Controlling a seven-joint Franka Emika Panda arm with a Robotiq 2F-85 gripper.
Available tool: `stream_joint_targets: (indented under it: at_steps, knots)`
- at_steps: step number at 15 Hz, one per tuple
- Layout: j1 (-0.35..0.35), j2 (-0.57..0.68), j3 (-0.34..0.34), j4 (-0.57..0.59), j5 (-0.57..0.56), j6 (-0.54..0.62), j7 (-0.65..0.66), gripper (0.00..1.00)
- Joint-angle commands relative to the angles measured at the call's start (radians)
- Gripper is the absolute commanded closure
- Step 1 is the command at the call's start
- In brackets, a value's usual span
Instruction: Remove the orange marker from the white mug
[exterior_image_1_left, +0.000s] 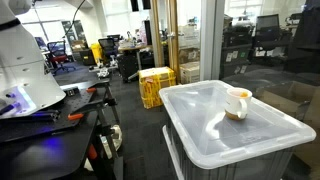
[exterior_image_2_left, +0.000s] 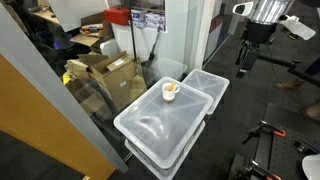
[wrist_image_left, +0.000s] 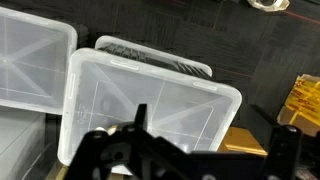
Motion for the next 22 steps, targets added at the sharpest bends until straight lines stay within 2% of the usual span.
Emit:
stream_joint_targets:
  at_steps: [1, 6, 13, 22]
  knots:
    - [-0.019, 0.002, 0.019, 0.001, 0.01, -0.002, -0.008, 0.0]
    - [-0.019, 0.002, 0.019, 0.001, 0.01, -0.002, -0.008, 0.0]
    - [-0.031, 0.044, 0.032, 0.046, -0.051, 0.046, -0.004, 0.0]
    - [-0.038, 0.162, 0.052, 0.229, -0.151, 0.001, -0.036, 0.0]
